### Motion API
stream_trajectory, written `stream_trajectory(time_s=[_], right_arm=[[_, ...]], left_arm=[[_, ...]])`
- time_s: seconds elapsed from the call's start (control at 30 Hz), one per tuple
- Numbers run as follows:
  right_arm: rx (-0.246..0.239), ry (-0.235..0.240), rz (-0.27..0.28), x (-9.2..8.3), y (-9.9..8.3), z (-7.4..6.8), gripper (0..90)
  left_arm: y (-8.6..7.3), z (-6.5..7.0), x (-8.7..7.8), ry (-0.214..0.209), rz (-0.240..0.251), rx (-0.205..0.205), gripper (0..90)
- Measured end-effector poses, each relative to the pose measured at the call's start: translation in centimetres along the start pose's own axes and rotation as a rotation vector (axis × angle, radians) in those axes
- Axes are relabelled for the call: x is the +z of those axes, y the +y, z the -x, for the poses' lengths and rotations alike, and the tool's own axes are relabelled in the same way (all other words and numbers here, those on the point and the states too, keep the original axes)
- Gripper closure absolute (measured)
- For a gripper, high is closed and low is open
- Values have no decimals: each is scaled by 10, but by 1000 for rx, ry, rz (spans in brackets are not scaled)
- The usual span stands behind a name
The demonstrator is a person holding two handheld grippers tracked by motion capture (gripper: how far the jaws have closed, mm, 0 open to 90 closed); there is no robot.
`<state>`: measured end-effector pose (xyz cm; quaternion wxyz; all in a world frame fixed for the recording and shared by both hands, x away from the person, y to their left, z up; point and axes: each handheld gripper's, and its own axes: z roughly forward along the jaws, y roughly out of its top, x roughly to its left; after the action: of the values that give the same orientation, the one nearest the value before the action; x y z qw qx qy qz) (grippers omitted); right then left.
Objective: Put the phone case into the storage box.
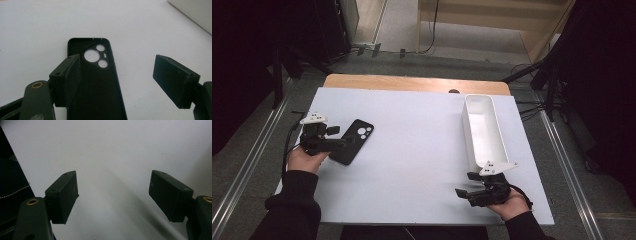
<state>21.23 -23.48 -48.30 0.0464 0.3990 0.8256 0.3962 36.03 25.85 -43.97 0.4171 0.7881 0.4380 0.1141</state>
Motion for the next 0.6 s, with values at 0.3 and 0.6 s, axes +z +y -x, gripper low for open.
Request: stream_trajectory(time_s=[0.3, 0.6], right_arm=[[3, -5, -2, -1, -1, 0, 218], [4, -3, -3, -1, -1, 0, 218]], left_arm=[[9, 1, 11, 89, 95, 39, 0], [0, 1, 28, 124, 15, 48, 0]])
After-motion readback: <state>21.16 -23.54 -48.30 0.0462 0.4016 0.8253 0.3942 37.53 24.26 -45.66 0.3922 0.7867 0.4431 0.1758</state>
